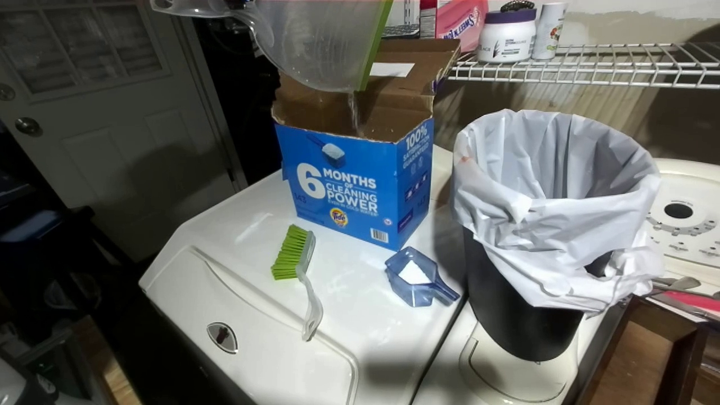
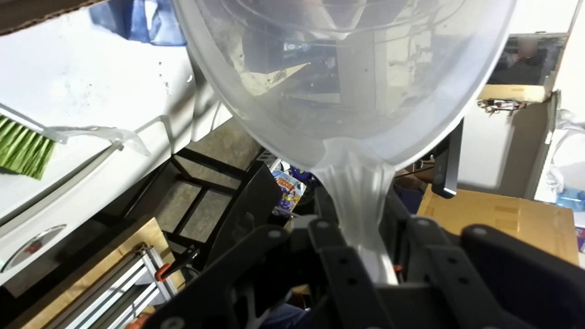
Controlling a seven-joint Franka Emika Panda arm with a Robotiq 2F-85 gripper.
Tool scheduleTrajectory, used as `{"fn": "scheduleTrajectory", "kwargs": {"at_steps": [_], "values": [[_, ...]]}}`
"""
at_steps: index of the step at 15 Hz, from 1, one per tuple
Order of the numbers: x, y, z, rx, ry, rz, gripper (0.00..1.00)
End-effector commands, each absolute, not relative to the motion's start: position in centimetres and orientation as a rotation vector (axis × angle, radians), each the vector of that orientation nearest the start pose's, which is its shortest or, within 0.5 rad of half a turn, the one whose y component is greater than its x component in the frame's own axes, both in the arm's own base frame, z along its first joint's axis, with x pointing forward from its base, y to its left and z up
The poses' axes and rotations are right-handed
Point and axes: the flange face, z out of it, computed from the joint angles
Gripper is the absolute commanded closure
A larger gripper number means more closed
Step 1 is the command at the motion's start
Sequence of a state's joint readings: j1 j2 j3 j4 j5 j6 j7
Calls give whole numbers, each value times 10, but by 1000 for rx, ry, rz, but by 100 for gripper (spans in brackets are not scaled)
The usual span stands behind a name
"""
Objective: Pour the washing powder on the pan into the box
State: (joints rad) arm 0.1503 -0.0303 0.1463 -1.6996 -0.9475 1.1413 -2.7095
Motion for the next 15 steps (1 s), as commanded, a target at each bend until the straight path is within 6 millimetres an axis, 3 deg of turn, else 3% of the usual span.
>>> {"fn": "scheduleTrajectory", "kwargs": {"at_steps": [1, 2, 3, 4, 7, 8, 9, 10, 11, 13, 14, 15], "values": [[497, 33, 623, 438, 2712, -1708, 93], [498, 23, 640, 466, 2702, -1719, 93], [497, 27, 635, 391, 2753, -1674, 93], [498, 18, 643, 523, 2644, -1763, 93], [497, 13, 653, 494, 2667, -1745, 93], [495, 22, 642, 436, 2706, -1697, 93], [497, 17, 646, 519, 2649, -1742, 93], [497, 14, 654, 482, 2687, -1709, 93], [495, 25, 641, 412, 2733, -1646, 93], [500, 13, 653, 545, 2648, -1716, 93], [497, 21, 653, 418, 2754, -1615, 93], [495, 29, 632, 456, 2746, -1612, 93]]}}
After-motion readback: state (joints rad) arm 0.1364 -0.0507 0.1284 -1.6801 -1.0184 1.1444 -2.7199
